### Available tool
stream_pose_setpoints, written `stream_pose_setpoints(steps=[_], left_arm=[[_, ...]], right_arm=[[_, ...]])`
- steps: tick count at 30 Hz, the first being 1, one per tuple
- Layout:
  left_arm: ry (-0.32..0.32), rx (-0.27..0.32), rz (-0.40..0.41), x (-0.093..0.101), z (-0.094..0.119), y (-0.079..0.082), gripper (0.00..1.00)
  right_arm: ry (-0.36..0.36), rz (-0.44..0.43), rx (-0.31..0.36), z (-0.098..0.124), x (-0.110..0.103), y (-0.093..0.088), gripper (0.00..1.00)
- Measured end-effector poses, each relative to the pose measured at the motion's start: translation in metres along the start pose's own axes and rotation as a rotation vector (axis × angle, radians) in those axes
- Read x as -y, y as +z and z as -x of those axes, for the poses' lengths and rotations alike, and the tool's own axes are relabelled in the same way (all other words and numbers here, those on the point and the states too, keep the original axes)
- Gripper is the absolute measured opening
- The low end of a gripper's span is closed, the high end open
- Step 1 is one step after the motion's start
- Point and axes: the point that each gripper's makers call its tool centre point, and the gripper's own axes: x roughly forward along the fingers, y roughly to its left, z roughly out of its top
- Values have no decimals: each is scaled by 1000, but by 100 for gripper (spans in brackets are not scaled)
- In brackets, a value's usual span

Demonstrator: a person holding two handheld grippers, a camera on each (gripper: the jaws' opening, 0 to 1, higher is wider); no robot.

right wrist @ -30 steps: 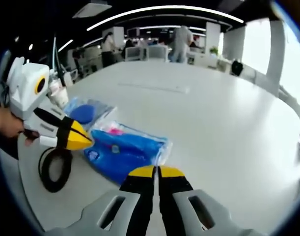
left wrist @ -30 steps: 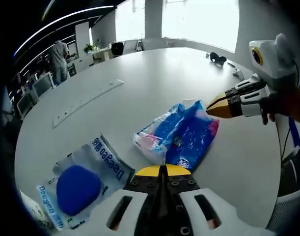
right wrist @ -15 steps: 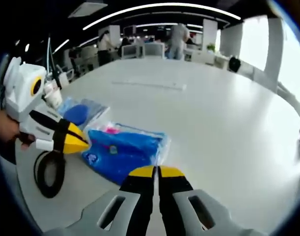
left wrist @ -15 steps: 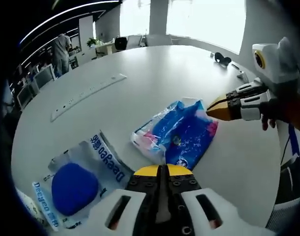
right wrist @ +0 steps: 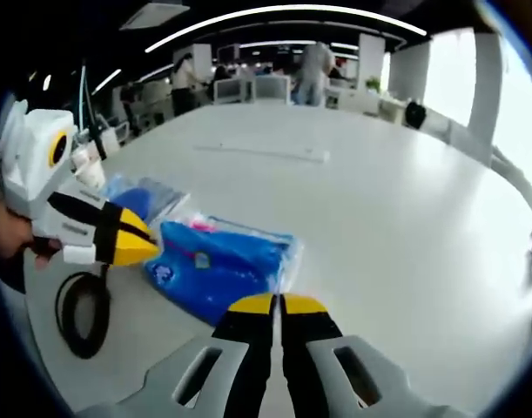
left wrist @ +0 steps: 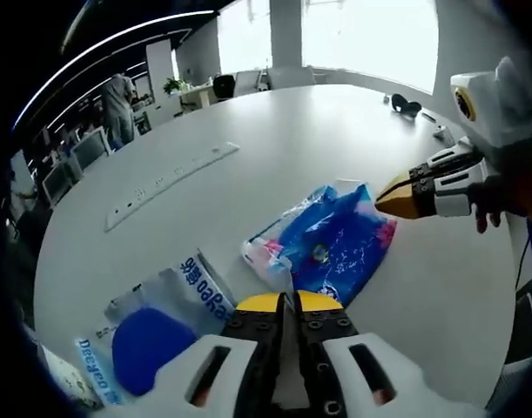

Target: Arrange the tabletop items into an orderly group along one side of the table until the central work area is clear of visible clutter.

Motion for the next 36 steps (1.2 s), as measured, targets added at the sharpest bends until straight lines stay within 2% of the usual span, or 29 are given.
stream_pose_setpoints(steps=[12, 17, 19, 21, 26, 29, 34, 36], left_arm=[[25, -8, 3, -10, -4, 0, 3], [33, -7, 6, -12, -5, 1, 3], [36, -9, 12, -13, -5, 0, 3], [38, -4, 37, -13, -6, 0, 3], [41, -4, 39, -12, -6, 0, 3], [43, -4, 37, -12, -5, 0, 4], [38, -5, 37, -12, -4, 0, 5], [37, -2, 42, -11, -2, 0, 7]], right_arm=[[11, 25, 5, -10, -1, 8, 0], [10, 3, 10, -11, -1, 9, 0], [0, 49, 10, -11, 0, 9, 0], [10, 6, 15, -11, -1, 8, 0], [8, 31, 11, -12, 2, 8, 0], [16, 0, 16, -12, 2, 7, 0], [17, 19, 18, -11, 2, 7, 2], [12, 55, 23, -10, 3, 7, 4]])
